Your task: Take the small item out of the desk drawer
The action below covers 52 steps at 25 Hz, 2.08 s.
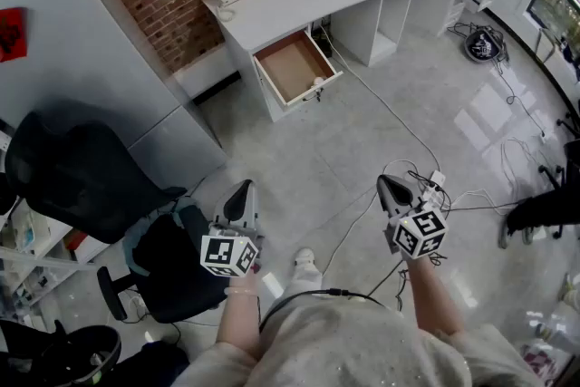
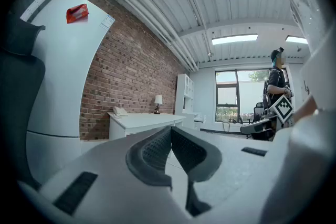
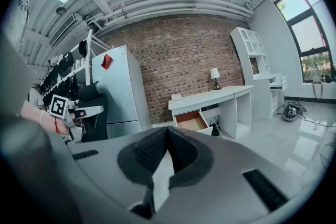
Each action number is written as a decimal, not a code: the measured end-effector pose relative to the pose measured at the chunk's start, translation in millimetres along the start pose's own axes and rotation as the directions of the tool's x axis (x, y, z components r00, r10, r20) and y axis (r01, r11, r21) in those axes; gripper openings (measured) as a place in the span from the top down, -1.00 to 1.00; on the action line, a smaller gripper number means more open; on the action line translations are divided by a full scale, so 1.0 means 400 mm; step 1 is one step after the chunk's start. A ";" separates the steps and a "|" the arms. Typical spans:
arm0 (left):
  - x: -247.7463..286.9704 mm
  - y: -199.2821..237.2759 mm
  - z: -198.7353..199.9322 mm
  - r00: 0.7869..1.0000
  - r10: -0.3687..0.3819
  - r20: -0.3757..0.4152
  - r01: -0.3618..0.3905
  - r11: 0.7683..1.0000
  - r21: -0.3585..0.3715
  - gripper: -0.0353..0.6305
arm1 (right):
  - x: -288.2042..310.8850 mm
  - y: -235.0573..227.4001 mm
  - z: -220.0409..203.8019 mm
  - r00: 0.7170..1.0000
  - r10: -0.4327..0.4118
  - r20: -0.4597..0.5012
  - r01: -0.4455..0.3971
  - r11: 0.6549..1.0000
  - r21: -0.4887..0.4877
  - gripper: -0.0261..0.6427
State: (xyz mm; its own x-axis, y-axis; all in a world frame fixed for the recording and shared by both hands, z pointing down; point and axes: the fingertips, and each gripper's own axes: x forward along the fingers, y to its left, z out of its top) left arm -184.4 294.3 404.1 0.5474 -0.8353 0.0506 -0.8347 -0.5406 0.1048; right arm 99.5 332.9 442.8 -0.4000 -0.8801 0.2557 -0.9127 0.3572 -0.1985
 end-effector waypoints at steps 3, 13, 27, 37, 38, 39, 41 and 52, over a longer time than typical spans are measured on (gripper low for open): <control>0.027 0.034 0.001 1.000 -0.010 0.005 0.010 1.000 -0.003 0.88 | 0.038 0.000 0.005 1.000 -0.015 0.001 0.015 1.000 0.000 0.91; 0.121 0.109 -0.005 0.997 -0.080 -0.003 0.080 0.997 0.003 0.88 | 0.117 -0.012 0.004 0.996 -0.090 0.008 0.090 0.995 0.031 0.91; 0.236 0.195 -0.005 0.988 -0.153 -0.014 0.153 0.988 -0.005 0.88 | 0.185 -0.048 0.039 0.983 -0.175 0.054 0.170 0.982 0.086 0.91; 0.275 0.214 -0.026 0.988 -0.150 -0.038 0.149 0.989 -0.026 0.88 | 0.219 -0.098 0.030 0.981 -0.194 0.029 0.189 0.975 0.120 0.90; 0.283 0.220 -0.025 0.989 -0.143 -0.038 0.142 0.989 -0.024 0.88 | 0.232 -0.106 0.030 0.982 -0.187 0.028 0.182 0.976 0.123 0.86; 0.293 0.226 -0.023 0.990 -0.137 -0.039 0.136 0.991 -0.021 0.88 | 0.247 -0.115 0.030 0.983 -0.179 0.026 0.175 0.976 0.127 0.82; 0.313 0.242 -0.016 0.992 -0.121 -0.040 0.121 0.993 -0.013 0.88 | 0.280 -0.135 0.034 0.986 -0.164 0.023 0.159 0.978 0.138 0.79; 0.504 0.283 0.003 0.997 -0.057 -0.052 0.055 0.998 -0.028 0.88 | 0.476 -0.276 0.090 0.997 -0.072 -0.024 0.075 0.987 0.139 0.71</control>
State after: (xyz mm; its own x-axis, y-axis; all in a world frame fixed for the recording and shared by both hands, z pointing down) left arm -168.5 64.6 424.9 0.5962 -0.7971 0.0959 -0.8012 -0.5830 0.1350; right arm 127.3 114.6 479.2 -0.3351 -0.8958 0.2919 -0.9195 0.2434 -0.3086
